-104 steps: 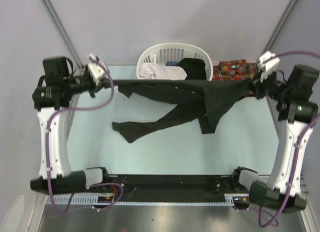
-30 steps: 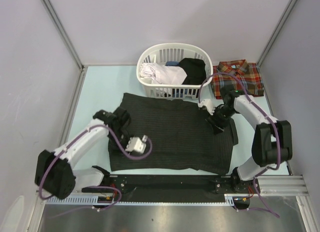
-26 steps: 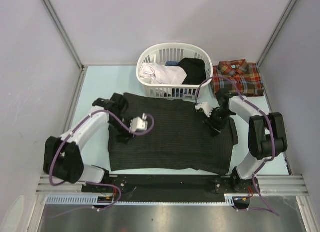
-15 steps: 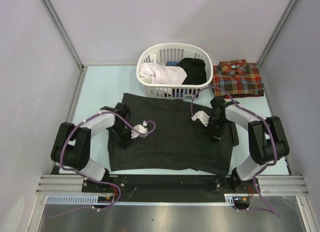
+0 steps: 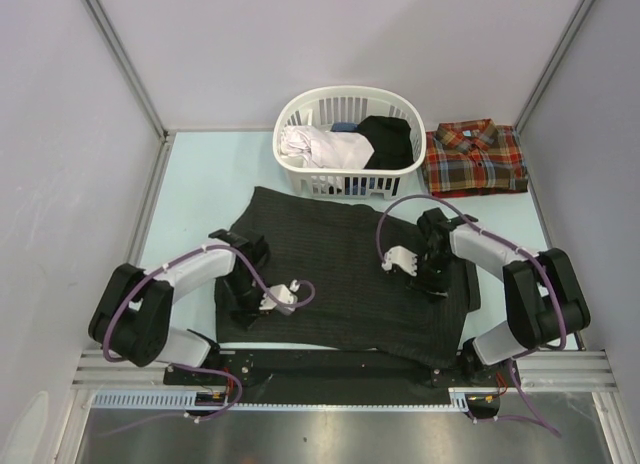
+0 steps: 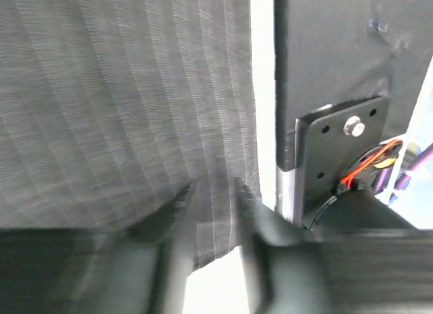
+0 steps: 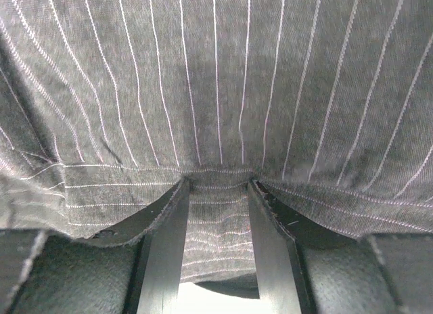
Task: Fold and stack the long sleeve shirts
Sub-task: Flatten the shirt out, then fold the shirt
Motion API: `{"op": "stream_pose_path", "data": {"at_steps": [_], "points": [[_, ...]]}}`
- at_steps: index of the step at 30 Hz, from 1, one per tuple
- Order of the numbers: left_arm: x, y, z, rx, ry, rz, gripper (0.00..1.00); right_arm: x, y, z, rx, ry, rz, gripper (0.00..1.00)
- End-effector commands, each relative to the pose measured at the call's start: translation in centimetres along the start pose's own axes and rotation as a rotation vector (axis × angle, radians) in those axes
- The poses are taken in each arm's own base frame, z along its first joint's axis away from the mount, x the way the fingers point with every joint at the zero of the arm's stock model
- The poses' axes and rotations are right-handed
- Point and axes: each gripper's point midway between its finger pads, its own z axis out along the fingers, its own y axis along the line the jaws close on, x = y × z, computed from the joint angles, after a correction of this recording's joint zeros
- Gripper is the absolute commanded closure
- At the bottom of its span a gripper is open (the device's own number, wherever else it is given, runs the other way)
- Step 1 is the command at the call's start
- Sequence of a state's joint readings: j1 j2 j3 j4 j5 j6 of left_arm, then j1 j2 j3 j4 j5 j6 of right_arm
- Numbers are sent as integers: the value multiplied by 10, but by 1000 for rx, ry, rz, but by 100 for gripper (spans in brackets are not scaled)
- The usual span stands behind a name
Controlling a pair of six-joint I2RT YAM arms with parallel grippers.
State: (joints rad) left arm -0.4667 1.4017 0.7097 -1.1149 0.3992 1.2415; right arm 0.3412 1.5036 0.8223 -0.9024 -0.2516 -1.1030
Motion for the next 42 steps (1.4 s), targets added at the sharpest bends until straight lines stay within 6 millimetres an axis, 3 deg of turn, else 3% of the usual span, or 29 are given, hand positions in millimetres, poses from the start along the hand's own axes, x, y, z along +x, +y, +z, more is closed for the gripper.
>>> {"op": "stream_pose_path", "data": {"at_steps": [1, 2, 3, 4, 7, 8, 10, 12, 15, 20, 24, 27, 28, 30, 32, 33, 34, 36, 37, 38, 40, 41, 42], "points": [[-37, 38, -39, -109, -143, -36, 51, 0, 0, -37, -90, -78, 171, 54], [-45, 56, -46, -183, -168, -46, 47, -13, -7, -47, -97, -162, 216, 53], [-53, 67, -56, -230, -189, -29, 43, -27, -27, -67, -71, -225, 277, 52], [-62, 72, -59, -255, -202, -10, 37, -31, -37, -77, -64, -278, 328, 51], [-87, 95, -59, -329, -225, -7, 36, -45, -81, -107, -8, -452, 512, 49], [-97, 107, -62, -369, -256, -22, 36, -37, -97, -115, 27, -501, 593, 49], [-111, 125, -65, -393, -285, -48, 36, -41, -130, -123, 94, -575, 694, 49], [-128, 144, -78, -438, -339, -103, 37, -44, -155, -124, 148, -624, 737, 49], [-141, 160, -90, -476, -385, -145, 36, -55, -169, -110, 108, -651, 793, 49], [-138, 165, -101, -519, -406, -204, 34, -62, -182, -73, 57, -627, 811, 47], [-123, 161, -105, -526, -404, -253, 33, -70, -172, -56, -45, -648, 812, 50], [-108, 162, -108, -534, -408, -305, 33, -78, -159, -58, -75, -669, 778, 74], [-102, 163, -112, -546, -412, -324, 33, -79, -155, -60, -79, -676, 775, 88], [-93, 162, -113, -556, -410, -347, 33, -92, -145, -74, -54, -699, 717, 98], [-90, 160, -118, -579, -414, -350, 33, -97, -129, -73, -30, -670, 681, 100], [-87, 158, -117, -583, -409, -355, 33, -102, -123, -89, 34, -686, 626, 100], [-86, 157, -117, -588, -409, -353, 33, -95, -111, -77, 69, -628, 602, 100], [-81, 153, -115, -598, -403, -364, 33, -108, -89, -69, 151, -571, 474, 100], [-79, 151, -113, -599, -399, -371, 33, -103, -86, -76, 268, -520, 409, 100], [-77, 149, -114, -607, -401, -372, 33, -107, -59, -51, 248, -456, 335, 100], [-69, 145, -107, -605, -390, -396, 33, -98, -42, -42, 306, -387, 275, 100], [-67, 144, -107, -609, -389, -399, 33, -88, -24, -27, 270, -331, 257, 100], [-63, 141, -104, -602, -383, -407, 33, -86, -12, -21, 244, -311, 234, 95]]}}
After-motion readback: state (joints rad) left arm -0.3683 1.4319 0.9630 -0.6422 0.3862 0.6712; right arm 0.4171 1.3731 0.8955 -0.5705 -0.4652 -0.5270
